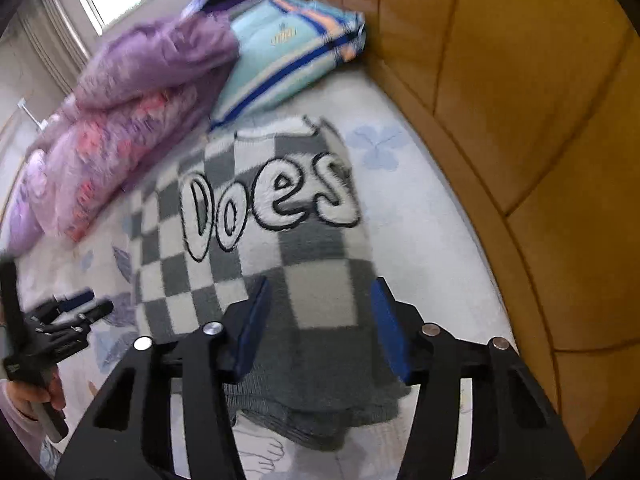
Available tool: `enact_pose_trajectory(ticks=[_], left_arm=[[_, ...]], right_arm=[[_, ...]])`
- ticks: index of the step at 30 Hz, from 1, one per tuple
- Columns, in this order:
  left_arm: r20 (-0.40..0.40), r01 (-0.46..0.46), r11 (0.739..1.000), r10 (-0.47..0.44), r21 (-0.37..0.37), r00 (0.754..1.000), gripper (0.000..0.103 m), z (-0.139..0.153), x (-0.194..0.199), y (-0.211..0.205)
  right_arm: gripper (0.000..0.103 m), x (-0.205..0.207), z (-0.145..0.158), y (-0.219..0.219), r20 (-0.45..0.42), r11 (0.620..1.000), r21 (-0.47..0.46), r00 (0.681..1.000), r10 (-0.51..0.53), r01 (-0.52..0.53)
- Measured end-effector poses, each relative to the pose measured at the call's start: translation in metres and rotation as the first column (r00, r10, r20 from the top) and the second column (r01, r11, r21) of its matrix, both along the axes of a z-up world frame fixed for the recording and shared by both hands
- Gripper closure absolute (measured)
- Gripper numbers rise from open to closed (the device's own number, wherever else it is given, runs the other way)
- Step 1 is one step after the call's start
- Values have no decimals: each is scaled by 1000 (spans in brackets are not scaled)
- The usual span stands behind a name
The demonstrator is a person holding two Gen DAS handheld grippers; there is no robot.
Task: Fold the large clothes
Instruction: 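Lay the folded cardigan on the bed near the pillow and open both grippers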
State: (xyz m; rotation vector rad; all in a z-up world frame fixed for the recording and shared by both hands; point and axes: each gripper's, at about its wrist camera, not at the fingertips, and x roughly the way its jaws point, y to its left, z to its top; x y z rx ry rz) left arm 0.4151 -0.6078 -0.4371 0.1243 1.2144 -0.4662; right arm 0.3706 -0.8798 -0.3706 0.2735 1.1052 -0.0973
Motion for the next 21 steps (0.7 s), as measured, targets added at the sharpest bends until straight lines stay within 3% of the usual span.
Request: enact_pose_trajectory(ticks=[1, 3, 4, 5, 7, 9, 11, 13, 15, 18, 21], left_arm=[[-46, 2, 1000, -3, -18, 999, 44, -11, 6, -9], [-177, -23, 999, 27, 23, 984, 42, -57, 22, -26], [-183, -32, 999, 33, 10, 983, 40, -70, 25, -29], [-157, -37, 999, 34, -13, 987, 38, -73, 24, -31], [-120, -23, 1000, 25, 12, 993, 38, -68, 19, -32], [-117, -29, 998, 34, 47, 993, 25, -65, 14, -28], [-119, -50, 994, 61, 93, 991, 22, -59, 14, -27], [-119, -54, 994, 66, 98, 991, 21, -49, 9, -20], [-96, -64, 992, 75, 107, 993, 16, -25, 10, -16], [-67, -70, 993, 76, 90, 995, 14, 8, -1, 1], [-25, -99, 992, 101, 79, 995, 13, 47, -12, 22]], right_arm=[[69, 10, -10, 3, -21, 1000, 16, 1000, -2, 2], [68, 29, -47, 3, -123, 999, -1, 991, -53, 53], [67, 34, -66, 0, -157, 993, -9, 981, -116, 116], [67, 36, -71, -1, -162, 989, -16, 975, -149, 148], [67, 30, -69, -5, -138, 983, 9, 973, -183, 186], [65, 21, -61, -3, -130, 983, 22, 975, -179, 184], [60, 10, -49, -2, -143, 976, 46, 968, -205, 214], [41, -1, -36, 0, -144, 968, 75, 963, -226, 238], [30, -12, -17, 9, -114, 961, 107, 963, -243, 255], [19, -30, 13, 32, -91, 957, 135, 965, -245, 256], [15, -45, 47, 66, -60, 968, 114, 974, -219, 225]])
